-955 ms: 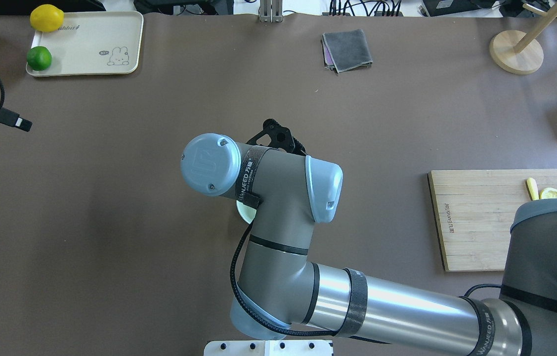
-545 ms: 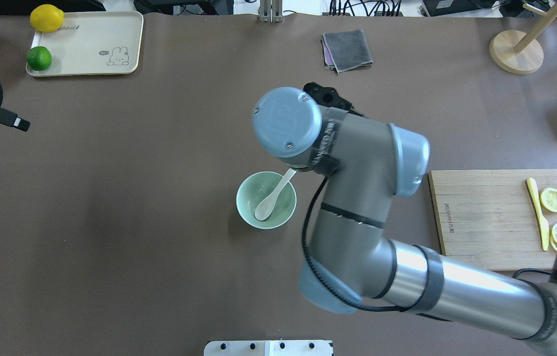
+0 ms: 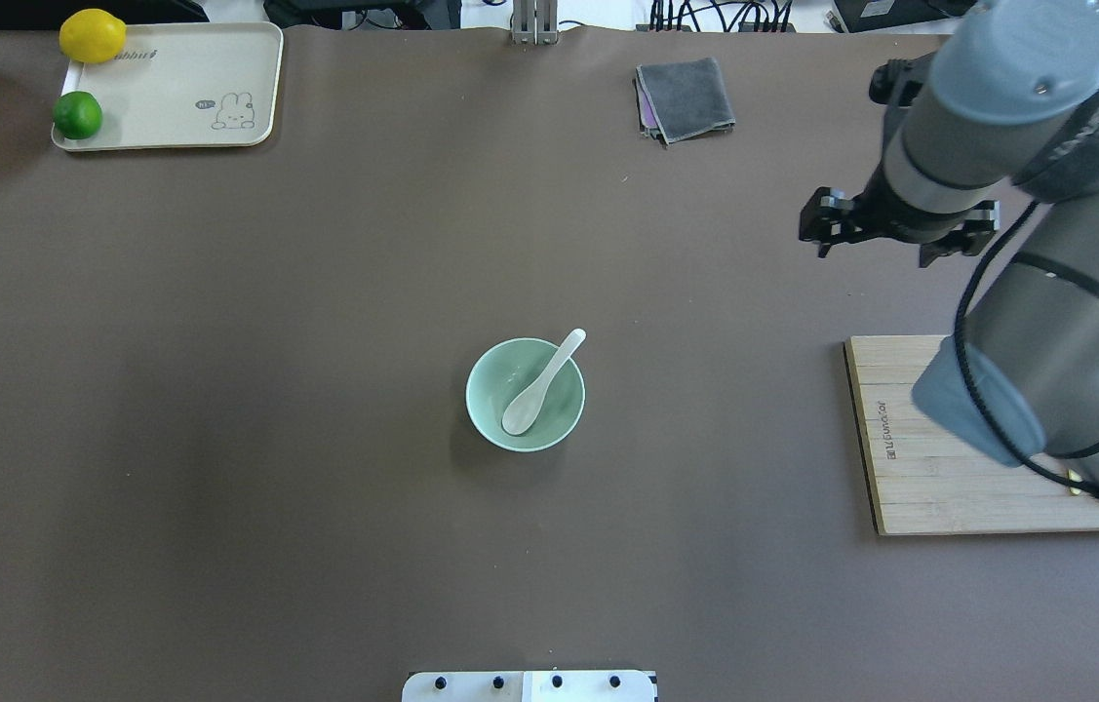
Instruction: Place spoon in bowl
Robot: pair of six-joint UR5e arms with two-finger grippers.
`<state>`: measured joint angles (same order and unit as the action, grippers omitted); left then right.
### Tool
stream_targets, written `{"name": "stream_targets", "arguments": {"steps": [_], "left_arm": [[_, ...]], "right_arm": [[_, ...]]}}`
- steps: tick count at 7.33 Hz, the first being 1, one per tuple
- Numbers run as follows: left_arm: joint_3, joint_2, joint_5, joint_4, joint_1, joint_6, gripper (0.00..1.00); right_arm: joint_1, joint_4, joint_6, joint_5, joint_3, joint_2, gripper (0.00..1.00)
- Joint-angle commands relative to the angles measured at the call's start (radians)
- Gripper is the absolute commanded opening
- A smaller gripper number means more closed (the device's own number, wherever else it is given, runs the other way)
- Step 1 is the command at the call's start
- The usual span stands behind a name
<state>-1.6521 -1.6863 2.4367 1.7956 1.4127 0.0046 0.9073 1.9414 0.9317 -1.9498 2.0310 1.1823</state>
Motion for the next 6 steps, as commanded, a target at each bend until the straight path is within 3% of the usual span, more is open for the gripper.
{"name": "stream_targets", "arguments": {"steps": [1, 4, 5, 6], "left_arm": [[-0.008, -0.013, -0.007, -0.256, 0.13, 0.277, 0.99], [0.011, 0.071, -0.011, -0.269, 0.147, 0.301, 0.99], [0.02, 0.121, -0.019, -0.224, 0.152, 0.311, 0.99], [0.015, 0.141, -0.027, -0.141, 0.15, 0.307, 0.99]], "right_arm": [[0.253, -0.001, -0.503, -0.148, 0.008, 0.187, 1.0], [0.593, -0.001, -1.01, -0.288, -0.023, 0.423, 1.0], [0.666, -0.009, -1.08, -0.31, -0.044, 0.488, 1.0], [0.695, -0.101, -1.088, -0.31, -0.089, 0.566, 1.0]]}}
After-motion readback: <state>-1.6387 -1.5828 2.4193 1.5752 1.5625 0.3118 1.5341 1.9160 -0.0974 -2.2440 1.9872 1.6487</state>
